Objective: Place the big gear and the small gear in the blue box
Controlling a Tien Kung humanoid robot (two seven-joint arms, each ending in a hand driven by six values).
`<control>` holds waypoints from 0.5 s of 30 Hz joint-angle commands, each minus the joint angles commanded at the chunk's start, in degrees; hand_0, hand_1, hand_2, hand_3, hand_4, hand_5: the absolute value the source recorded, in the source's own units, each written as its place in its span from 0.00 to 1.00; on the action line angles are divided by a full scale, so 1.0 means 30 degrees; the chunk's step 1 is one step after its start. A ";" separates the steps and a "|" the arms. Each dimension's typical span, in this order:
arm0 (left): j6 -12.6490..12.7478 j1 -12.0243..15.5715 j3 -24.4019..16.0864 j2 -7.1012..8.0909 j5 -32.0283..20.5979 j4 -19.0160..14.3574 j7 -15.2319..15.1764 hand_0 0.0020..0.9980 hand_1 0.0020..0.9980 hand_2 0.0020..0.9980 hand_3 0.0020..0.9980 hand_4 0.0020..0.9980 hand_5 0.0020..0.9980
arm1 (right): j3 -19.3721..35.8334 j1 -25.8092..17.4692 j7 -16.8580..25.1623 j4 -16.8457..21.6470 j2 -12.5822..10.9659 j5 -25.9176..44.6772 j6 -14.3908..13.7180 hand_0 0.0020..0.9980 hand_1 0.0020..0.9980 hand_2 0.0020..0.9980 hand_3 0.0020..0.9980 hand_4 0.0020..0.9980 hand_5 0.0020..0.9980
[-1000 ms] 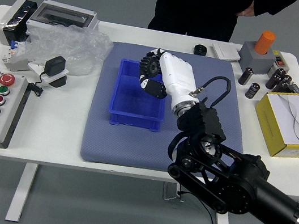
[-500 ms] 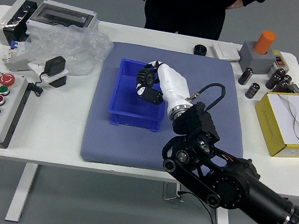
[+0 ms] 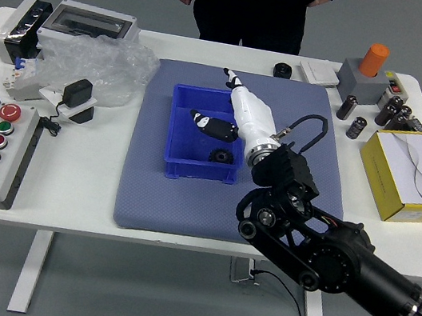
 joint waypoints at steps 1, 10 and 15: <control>0.0004 -0.0004 0.0001 0.0011 -0.0006 0.0000 -0.0006 0.76 0.74 0.77 0.81 0.60 0.13 | 0.0140 -0.0001 0.0032 -0.0005 -0.0155 -0.0006 -0.0012 0.79 0.73 0.88 0.98 0.81 0.41; 0.0014 -0.0101 0.0009 0.0089 -0.0047 0.0000 -0.0048 0.76 0.74 0.77 0.81 0.60 0.13 | 0.0346 0.0467 0.0028 -0.0847 -0.2101 0.1253 0.0680 0.70 0.65 0.83 0.71 0.70 0.28; 0.0015 -0.0123 0.0010 0.0083 -0.0043 0.0000 -0.0034 0.76 0.74 0.77 0.81 0.60 0.13 | -0.0210 0.0715 0.0018 -0.1382 -0.2666 0.1878 0.1163 0.69 0.63 0.80 0.69 0.69 0.23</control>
